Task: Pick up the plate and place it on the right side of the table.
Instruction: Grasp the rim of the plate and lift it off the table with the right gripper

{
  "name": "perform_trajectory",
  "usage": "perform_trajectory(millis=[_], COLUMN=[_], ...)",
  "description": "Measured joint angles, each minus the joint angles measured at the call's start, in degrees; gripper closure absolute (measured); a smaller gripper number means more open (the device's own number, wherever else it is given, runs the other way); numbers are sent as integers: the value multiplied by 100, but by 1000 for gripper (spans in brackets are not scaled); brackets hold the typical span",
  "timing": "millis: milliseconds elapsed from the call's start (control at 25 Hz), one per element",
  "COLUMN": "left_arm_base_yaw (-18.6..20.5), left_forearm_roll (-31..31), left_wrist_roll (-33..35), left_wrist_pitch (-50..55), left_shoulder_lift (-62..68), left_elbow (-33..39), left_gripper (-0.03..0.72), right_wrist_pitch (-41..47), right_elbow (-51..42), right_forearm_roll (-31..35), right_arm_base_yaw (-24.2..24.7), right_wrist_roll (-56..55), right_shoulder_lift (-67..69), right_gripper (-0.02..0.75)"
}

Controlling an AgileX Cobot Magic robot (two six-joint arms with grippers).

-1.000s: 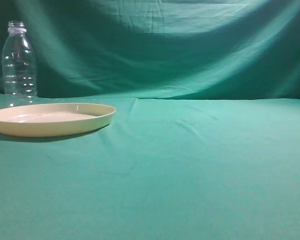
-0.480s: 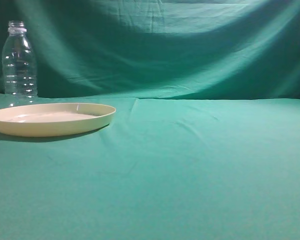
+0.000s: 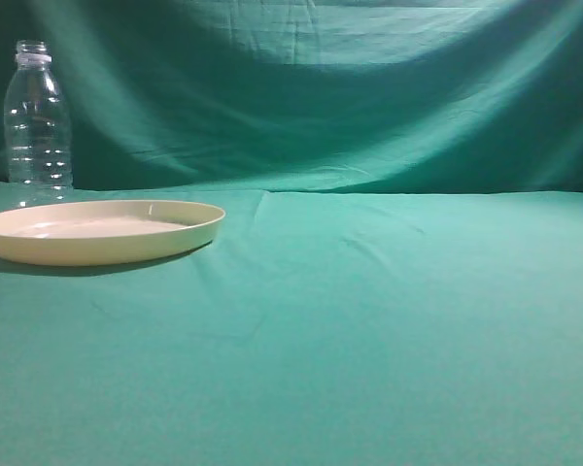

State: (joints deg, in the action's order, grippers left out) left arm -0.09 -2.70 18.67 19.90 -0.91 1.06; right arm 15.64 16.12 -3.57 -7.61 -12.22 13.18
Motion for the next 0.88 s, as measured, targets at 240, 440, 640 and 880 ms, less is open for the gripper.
perform_trajectory(millis=[240,440,640,880], left_arm_base_yaw=[0,0,0,0], left_forearm_roll=[0,0,0,0], left_wrist_roll=[0,0,0,0], left_wrist_pitch=[0,0,0,0], left_shoulder_lift=[0,0,0,0], left_elbow=[0,0,0,0], left_gripper=[688,688,688,688], right_wrist_pitch=[1675,2428,2857,3190], right_elbow=[1170,1684,2191,3115], right_forearm_roll=[84,257,1148,1627], right_arm_base_yaw=[0,0,-39,-1135], right_wrist_roll=[22,152,974,1374], right_shoulder_lift=[1699,2743,3661,5030], right_gripper=[738,738,738,738])
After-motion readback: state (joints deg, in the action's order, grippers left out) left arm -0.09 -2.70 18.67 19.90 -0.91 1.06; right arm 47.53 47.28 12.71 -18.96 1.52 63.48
